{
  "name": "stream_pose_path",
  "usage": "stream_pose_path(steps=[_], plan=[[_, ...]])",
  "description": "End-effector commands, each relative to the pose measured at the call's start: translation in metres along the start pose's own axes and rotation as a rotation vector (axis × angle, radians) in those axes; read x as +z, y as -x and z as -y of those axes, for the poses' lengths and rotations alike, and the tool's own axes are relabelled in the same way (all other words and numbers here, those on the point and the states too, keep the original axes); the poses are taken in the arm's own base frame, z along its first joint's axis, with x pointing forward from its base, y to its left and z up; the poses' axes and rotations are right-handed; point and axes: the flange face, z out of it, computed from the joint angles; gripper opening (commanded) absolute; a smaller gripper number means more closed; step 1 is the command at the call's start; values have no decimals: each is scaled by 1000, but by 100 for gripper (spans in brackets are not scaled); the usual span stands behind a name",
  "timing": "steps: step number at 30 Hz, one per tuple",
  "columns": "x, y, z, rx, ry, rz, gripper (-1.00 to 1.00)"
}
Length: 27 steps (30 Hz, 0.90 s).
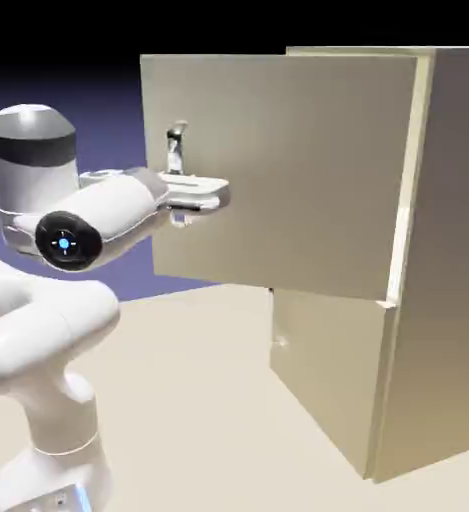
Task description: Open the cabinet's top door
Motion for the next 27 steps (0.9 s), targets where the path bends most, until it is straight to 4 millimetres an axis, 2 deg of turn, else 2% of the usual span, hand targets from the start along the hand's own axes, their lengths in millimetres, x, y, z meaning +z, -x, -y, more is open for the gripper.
stream_pose_path(steps=[1, 9, 17, 22, 27], plan=[[-7, 2, 2, 0, 15, -16, -100], [-62, 25, 25, 0, 142, -142, -100], [-115, 58, 58, 0, 281, -281, -100], [-142, 80, 80, 0, 363, -363, -100], [-161, 100, 100, 0, 429, -429, -100]])
